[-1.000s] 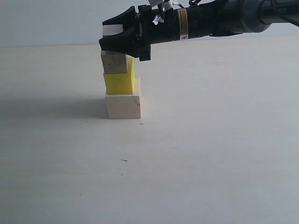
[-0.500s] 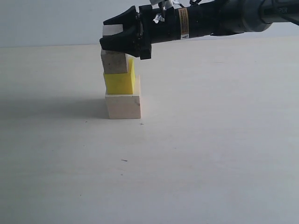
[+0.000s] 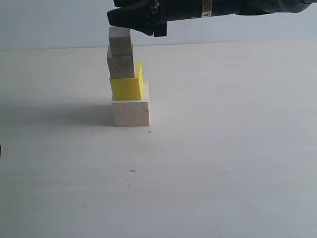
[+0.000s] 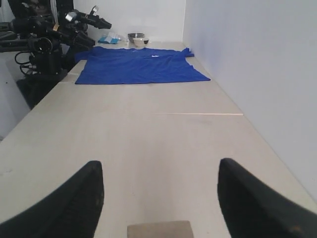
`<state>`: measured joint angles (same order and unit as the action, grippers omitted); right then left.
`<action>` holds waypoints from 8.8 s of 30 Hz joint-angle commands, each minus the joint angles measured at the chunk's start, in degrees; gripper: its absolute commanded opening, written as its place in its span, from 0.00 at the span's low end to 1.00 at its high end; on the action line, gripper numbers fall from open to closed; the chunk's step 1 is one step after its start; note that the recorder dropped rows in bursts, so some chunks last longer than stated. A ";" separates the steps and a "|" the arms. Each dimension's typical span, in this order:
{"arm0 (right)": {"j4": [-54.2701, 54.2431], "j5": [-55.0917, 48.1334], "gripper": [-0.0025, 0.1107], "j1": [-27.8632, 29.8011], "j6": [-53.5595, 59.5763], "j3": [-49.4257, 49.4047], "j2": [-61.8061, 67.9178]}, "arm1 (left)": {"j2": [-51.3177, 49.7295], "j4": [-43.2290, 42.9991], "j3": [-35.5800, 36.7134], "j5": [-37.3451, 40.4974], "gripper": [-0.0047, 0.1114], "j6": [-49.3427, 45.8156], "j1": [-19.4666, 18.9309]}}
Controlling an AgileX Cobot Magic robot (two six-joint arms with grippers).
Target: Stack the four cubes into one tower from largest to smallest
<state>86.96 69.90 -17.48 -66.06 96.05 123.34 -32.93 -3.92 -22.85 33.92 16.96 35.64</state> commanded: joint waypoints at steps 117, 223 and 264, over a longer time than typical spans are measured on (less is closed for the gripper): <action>9.17 -74.28 0.02 6.10 -29.04 -50.49 -106.65 | 23.45 -2.65 -4.02 -3.41 0.04 14.79 -42.63; 9.01 -74.28 0.02 6.10 -29.40 -50.49 -106.65 | 32.93 7.05 22.85 -13.30 0.04 -13.55 -42.63; -79.41 -84.59 0.02 16.61 62.87 -76.81 -110.06 | 32.93 7.05 22.85 -13.30 0.04 -13.55 -42.63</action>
<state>7.81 -17.51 -1.28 -2.77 22.89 14.46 -0.36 3.40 -0.15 20.96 3.48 -6.95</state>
